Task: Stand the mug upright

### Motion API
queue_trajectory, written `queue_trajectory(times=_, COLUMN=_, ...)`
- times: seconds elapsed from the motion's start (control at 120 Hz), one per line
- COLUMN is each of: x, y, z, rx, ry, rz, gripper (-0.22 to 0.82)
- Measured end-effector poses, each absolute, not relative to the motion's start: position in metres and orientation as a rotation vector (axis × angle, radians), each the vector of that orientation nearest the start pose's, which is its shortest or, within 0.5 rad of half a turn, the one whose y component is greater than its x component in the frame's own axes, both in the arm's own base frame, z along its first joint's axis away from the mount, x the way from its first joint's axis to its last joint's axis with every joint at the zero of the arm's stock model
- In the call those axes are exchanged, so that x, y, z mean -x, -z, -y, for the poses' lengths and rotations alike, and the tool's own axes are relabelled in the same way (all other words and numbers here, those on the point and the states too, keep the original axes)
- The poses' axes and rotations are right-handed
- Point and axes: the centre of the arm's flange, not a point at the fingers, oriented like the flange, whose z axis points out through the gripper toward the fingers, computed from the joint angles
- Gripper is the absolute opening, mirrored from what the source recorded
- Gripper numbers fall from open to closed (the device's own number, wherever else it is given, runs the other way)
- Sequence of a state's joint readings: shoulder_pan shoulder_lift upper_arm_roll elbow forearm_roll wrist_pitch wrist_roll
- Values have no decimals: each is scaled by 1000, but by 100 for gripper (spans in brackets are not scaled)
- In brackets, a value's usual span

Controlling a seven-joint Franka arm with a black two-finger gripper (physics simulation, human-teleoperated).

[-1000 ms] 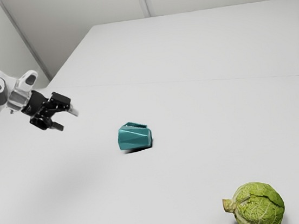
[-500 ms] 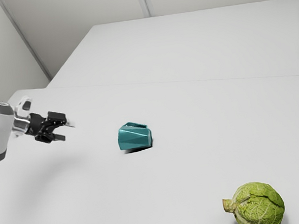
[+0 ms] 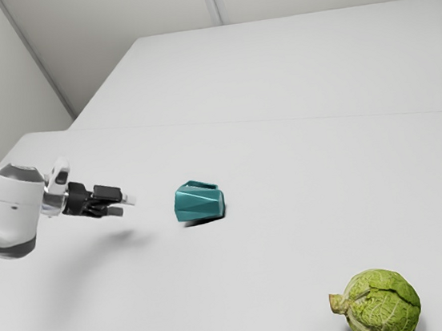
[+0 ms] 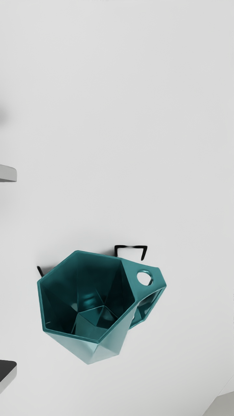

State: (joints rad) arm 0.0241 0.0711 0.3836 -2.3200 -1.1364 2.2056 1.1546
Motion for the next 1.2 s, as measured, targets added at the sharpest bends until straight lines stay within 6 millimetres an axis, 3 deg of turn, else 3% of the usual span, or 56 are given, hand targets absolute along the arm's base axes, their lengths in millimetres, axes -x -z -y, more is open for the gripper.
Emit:
queue_trajectory(times=0.217, x=-498, y=-304, z=-174, rx=-2412, ry=-638, rz=10, gripper=60)
queue_trajectory(times=0.458, x=-515, y=-299, z=-131, rx=-2362, ry=-658, rz=114, gripper=60)
queue_trajectory(times=0.75, x=-500, y=-288, z=-99, rx=-2311, ry=-657, rz=125, gripper=60)
queue_trajectory(times=1.025, x=-506, y=-285, z=-64, rx=-2289, ry=-659, rz=179, gripper=59)
queue_trajectory(times=1.2, x=-509, y=-277, z=-52, rx=-2291, ry=-651, rz=188, gripper=59)
